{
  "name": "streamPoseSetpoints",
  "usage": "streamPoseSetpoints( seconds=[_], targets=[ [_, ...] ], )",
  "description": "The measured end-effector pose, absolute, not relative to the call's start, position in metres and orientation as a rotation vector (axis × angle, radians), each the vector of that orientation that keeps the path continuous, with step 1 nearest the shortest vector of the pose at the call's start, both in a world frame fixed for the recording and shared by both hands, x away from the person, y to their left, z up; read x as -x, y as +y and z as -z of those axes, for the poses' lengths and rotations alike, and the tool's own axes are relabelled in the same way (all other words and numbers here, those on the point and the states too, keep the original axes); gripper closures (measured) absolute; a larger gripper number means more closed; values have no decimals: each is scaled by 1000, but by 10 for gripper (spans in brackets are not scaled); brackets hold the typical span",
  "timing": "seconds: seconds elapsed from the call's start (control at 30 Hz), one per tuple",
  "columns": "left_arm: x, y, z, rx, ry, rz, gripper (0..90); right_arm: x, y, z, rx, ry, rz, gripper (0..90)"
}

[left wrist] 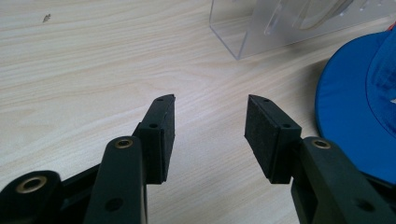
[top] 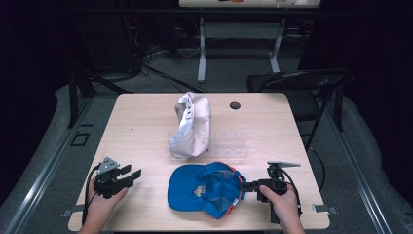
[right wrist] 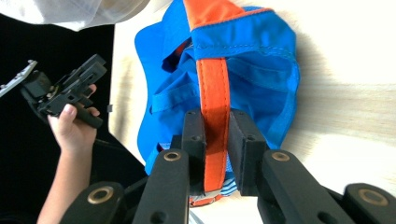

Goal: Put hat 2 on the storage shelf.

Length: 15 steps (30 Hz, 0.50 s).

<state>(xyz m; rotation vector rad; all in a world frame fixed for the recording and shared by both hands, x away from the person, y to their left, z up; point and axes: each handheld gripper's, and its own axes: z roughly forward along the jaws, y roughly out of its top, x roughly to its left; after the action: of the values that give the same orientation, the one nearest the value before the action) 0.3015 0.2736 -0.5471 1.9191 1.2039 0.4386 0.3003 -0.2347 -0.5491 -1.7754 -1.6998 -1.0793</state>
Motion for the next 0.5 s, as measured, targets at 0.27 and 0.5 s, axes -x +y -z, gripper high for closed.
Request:
streamPoseSetpoints(
  seconds=[0.27,0.5],
  targets=[
    [-301,274,547,-1923,1204,-439,531,-306,-227,527,1837,-1836,966,780],
    [-301,274,548,-1917,1201,-445,530,-314,-215,505,1898,-2023,816,781]
  ],
)
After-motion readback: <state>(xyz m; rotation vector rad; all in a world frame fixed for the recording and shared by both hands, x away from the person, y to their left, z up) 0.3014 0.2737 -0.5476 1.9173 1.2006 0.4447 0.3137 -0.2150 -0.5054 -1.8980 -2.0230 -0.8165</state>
